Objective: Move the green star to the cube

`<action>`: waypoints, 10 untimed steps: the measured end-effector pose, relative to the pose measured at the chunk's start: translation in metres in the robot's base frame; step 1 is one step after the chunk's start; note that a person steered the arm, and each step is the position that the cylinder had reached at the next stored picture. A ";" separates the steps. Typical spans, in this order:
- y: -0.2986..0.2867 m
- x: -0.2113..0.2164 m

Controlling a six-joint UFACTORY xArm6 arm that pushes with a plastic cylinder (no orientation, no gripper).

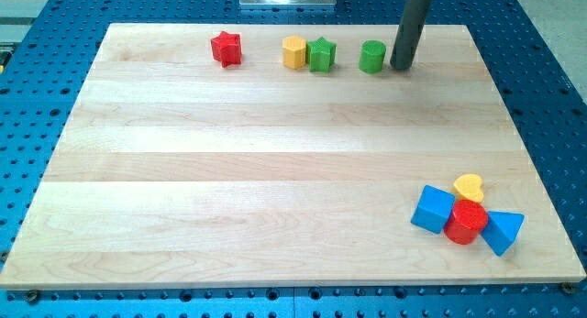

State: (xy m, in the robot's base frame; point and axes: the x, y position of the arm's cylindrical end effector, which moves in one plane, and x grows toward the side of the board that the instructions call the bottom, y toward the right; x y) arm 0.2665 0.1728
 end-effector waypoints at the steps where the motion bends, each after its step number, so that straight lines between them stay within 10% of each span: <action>1: -0.031 -0.023; 3: -0.137 -0.031; 5: -0.159 0.080; 8: -0.159 0.001; 10: -0.089 0.122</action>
State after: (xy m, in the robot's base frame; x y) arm 0.3883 0.0837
